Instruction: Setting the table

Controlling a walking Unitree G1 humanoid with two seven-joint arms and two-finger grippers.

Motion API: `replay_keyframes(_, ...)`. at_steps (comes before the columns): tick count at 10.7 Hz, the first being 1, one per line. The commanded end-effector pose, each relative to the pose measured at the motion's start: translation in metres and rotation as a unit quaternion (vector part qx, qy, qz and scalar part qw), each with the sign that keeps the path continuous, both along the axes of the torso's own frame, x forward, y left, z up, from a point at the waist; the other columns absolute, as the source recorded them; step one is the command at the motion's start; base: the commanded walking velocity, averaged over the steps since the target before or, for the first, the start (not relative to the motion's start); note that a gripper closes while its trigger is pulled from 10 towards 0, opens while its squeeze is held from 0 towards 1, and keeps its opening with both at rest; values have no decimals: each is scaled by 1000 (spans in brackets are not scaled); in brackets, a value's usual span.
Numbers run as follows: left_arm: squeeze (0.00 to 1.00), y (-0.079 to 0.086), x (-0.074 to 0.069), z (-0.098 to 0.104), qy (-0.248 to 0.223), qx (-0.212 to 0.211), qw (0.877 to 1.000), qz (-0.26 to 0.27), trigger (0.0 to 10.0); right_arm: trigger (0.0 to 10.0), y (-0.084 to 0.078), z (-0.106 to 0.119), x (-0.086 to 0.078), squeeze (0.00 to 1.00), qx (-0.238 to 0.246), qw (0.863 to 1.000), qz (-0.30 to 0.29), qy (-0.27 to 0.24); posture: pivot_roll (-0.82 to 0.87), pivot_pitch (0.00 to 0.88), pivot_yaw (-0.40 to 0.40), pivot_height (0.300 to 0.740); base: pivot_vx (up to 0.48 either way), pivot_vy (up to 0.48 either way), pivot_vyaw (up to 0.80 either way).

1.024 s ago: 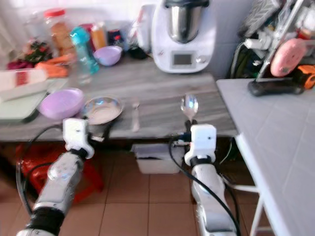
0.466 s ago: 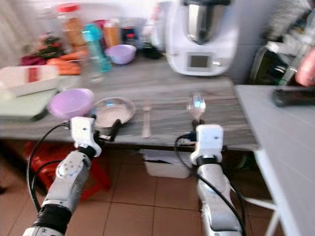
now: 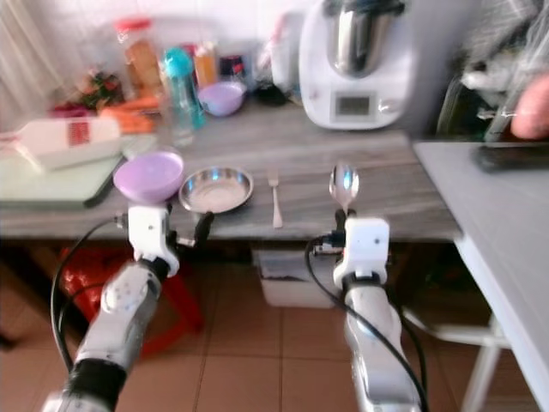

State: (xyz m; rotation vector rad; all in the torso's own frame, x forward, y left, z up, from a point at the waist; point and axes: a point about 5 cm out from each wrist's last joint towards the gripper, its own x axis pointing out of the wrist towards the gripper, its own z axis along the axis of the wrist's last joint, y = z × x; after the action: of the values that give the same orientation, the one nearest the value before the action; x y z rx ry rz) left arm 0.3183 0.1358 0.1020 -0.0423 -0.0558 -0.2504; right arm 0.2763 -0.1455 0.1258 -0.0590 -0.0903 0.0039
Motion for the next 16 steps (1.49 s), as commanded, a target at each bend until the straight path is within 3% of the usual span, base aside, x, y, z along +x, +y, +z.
replay_keyframes(1,0,4,1,5,-10,1,1000,1,10000,10000,5,7,2,0,3,1000,9,-14,-15,0,47,740,0,0,0)
replay_keyframes(5,0,3,0,8,-21,7,1000,-6,10000,10000,6,7,2,0,3,1000,11,-16,-15,3,50,740,64,0,0)
replay_keyframes(16,0,-2,-3,7,-18,7,1000,-24,10000,10000,6,5,1,0,4,1000,8,-12,-17,10,54,740,334,0,0)
